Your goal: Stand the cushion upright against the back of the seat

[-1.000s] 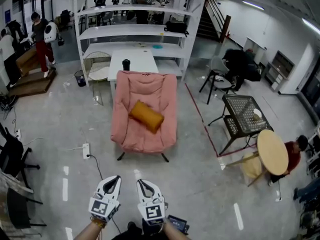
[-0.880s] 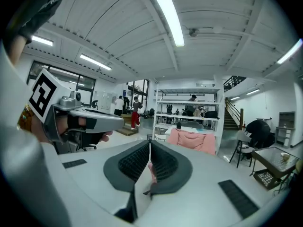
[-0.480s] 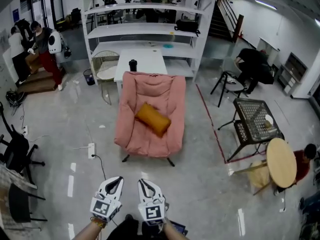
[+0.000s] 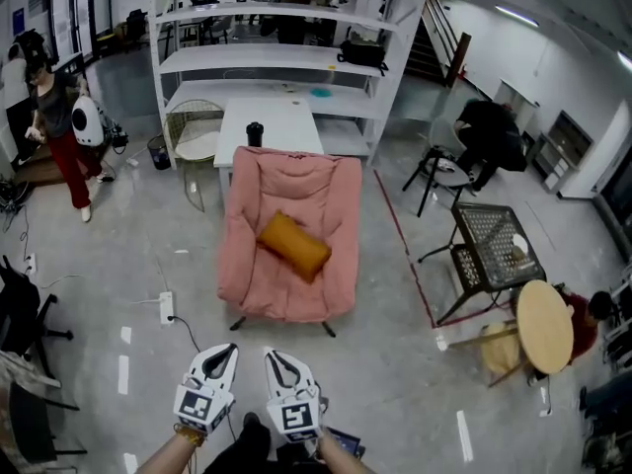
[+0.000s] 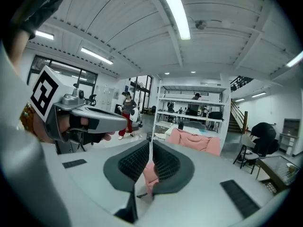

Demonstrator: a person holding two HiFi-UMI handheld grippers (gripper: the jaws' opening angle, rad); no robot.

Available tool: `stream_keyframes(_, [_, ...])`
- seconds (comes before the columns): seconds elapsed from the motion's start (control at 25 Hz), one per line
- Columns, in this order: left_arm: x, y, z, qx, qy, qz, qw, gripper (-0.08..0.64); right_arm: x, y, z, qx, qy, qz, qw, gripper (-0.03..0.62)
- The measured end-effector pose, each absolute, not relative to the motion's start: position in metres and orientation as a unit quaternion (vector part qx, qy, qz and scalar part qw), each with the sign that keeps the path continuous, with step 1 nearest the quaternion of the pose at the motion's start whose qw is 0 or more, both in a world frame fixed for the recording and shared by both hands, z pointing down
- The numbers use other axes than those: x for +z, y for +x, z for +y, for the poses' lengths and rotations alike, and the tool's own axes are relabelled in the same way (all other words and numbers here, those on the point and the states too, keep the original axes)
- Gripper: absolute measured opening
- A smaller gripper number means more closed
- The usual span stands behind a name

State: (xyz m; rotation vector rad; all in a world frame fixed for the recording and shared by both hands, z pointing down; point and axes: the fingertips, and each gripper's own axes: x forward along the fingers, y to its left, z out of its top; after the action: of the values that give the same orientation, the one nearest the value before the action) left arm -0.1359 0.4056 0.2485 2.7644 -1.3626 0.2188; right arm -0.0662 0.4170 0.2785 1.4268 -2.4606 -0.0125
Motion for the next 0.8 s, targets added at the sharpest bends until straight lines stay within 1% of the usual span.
stream_keyframes(0.36, [0.267, -0.151, 0.351, 0.062, 0.917, -0.393, 0.029, 0.014, 0.282, -0.093, 0.363, -0.007, 0.514, -0.840, 0.171, 0.017])
stream_keyframes(0.6, [0.278, -0.141, 0.306, 0.081, 0.913, -0.395, 0.056, 0.014, 0.299, -0.081, 0.321, 0.005, 0.518, -0.838, 0.172, 0.017])
stream_keyframes(0.8, [0.293, -0.118, 0.264, 0.080, 0.911, -0.402, 0.049, 0.014, 0.312, -0.056, 0.280, 0.011, 0.509, -0.843, 0.172, 0.017])
